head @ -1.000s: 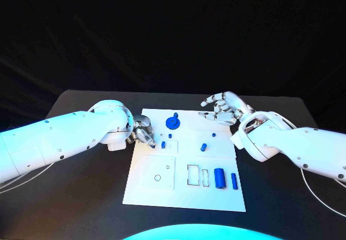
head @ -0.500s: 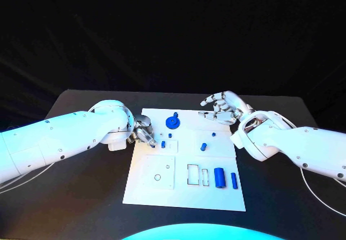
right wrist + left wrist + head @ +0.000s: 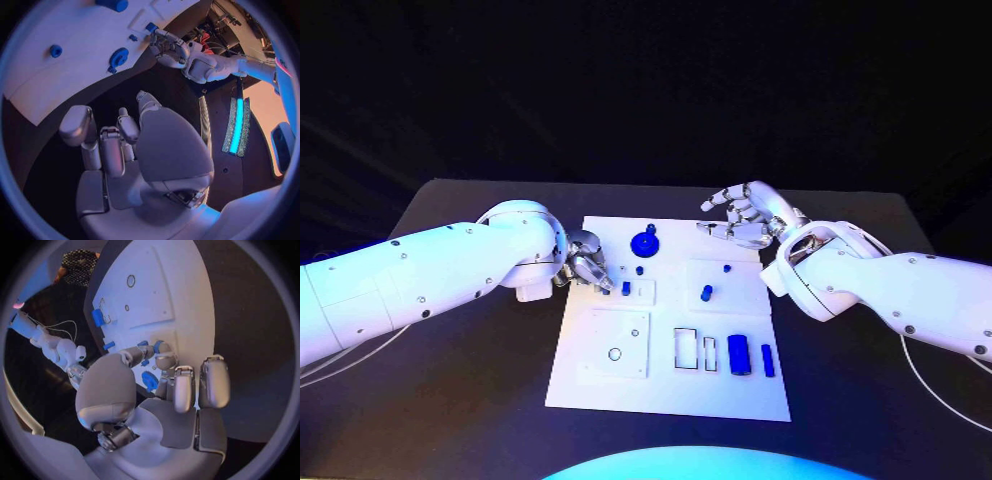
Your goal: Assemble the parts on the task board
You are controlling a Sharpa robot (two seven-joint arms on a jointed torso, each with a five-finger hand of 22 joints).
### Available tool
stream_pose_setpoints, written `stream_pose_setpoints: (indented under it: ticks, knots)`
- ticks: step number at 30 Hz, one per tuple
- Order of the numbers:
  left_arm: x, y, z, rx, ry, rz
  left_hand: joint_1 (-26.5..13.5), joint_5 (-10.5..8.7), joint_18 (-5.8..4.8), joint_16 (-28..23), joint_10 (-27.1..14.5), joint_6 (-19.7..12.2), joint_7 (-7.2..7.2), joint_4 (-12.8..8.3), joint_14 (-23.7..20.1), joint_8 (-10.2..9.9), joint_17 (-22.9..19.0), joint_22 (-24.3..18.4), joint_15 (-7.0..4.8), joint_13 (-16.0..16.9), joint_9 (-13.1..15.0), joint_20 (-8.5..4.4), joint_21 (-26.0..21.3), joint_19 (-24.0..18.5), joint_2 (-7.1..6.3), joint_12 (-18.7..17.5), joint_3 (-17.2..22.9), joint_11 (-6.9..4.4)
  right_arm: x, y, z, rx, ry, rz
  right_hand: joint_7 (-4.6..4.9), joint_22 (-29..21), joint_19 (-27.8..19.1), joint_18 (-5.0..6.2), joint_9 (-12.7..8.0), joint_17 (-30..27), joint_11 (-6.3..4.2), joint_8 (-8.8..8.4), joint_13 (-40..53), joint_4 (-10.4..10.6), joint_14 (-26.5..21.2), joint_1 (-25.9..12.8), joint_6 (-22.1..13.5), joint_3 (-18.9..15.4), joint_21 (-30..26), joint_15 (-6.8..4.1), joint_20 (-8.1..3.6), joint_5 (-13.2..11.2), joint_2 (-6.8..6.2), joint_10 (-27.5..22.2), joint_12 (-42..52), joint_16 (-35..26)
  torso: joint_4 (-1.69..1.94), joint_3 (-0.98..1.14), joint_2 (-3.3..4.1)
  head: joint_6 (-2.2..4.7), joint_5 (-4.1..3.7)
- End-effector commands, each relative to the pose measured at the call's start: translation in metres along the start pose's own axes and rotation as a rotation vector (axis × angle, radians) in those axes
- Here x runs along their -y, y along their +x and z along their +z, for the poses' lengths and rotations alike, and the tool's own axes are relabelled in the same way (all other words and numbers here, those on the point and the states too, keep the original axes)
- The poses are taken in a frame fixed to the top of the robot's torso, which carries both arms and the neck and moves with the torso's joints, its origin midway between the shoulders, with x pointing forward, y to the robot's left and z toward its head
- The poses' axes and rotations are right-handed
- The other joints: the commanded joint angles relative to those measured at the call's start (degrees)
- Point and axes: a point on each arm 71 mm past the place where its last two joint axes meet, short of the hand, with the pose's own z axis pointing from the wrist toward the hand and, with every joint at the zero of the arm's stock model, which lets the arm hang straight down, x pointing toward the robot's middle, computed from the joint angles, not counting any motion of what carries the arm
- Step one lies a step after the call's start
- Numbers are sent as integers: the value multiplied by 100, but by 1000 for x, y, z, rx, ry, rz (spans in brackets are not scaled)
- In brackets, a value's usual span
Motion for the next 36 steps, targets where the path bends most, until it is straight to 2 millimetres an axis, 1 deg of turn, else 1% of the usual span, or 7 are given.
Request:
stream_pose_setpoints:
  ticks: [1, 7, 11, 20, 27, 32, 36]
  knots:
    - [0, 7, 3, -32, 2, 5, -67, -37, -110, 22, -32, 24, -37, 97, 605, -36, 1509, 0, -47, -13, -7, -39, -33, -4, -2, -7, -185, 12, -1, 0, 0, -6, -11, 0, -8, 1, -4, 66, -10, 793, -9, 23, -8, 10, 423, -86, -38, 29, -31, -27, -12, 20, -14, -14, 13, -29, 3, 1, 1, 6, -2]
    - [-2, 6, 4, -18, -4, 8, -200, -57, -107, 22, -72, 75, -21, 471, 605, -95, 1509, -17, -37, -46, -6, -33, -55, -8, -1, -28, -839, 28, 0, 0, 0, -4, -11, 4, -8, 1, -1, 66, -21, 795, -8, 42, -6, 14, 424, -188, -46, 32, -40, -26, -11, 15, 5, -7, 22, -29, 1, 1, -2, 12, -2]
    - [-3, 5, 4, -16, -7, 8, -189, -51, -101, 22, -92, 73, -16, 546, 605, -116, 1509, -45, -33, -79, -8, -31, -73, -24, 14, -51, -952, 32, 0, 0, 0, -2, -10, 6, -8, 7, 4, 65, -29, 792, -7, 54, -6, 14, 424, -256, -54, 34, -38, -25, -11, 16, 20, -3, 27, -31, -6, 0, -6, 20, 3]
    - [-6, 4, 3, -1, -6, -2, -115, -110, -91, 22, -141, 78, 7, 996, 605, -183, 1509, -93, -16, -139, 10, -17, -118, -45, -94, -92, -1722, 53, 2, -1, -1, -2, -4, 6, -8, 1, 3, 67, -42, 790, -6, 76, -10, 15, 424, -375, -66, 28, -58, -24, -9, 6, 36, -4, 32, -33, 3, -4, -2, 36, -15]
    - [-8, 2, -1, 25, 0, -22, -118, -164, -86, 22, -175, 71, 13, 1041, 605, -195, 1509, -118, -14, -211, 12, -15, -134, -57, -64, -136, -1813, 58, 5, -2, -2, 2, 2, 3, -8, 1, 3, 67, -42, 790, -6, 76, -11, 15, 424, -375, -66, 28, -58, -24, -9, 6, 36, -4, 32, -33, 0, -10, -3, 45, -23]
    - [-10, -1, -6, 45, 11, -63, -150, -169, -74, 22, -229, 40, 26, 1050, 605, -215, 1509, -175, -10, -306, 11, -13, -166, -89, -28, -199, -1878, 68, 8, -5, -3, 11, 10, -10, -15, -132, -81, 106, -45, 736, -10, 113, -125, 7, 410, -434, -46, 15, -260, -24, -8, -8, 3, -99, -57, -61, 2, -3, -11, 63, -22]
    - [-13, -6, -11, 67, 28, -124, -172, -167, -43, 22, -385, -87, 71, 1046, 605, -276, 1509, -329, 13, -505, 11, 5, -257, -181, 5, -337, -2006, 106, 13, -8, -5, 11, 22, -26, -27, -544, -392, 218, -77, 218, -23, 207, -1430, 2, 245, -408, -76, 79, -925, -33, -7, -35, -84, -1056, -1193, -352, -1, -6, -12, 84, -29]
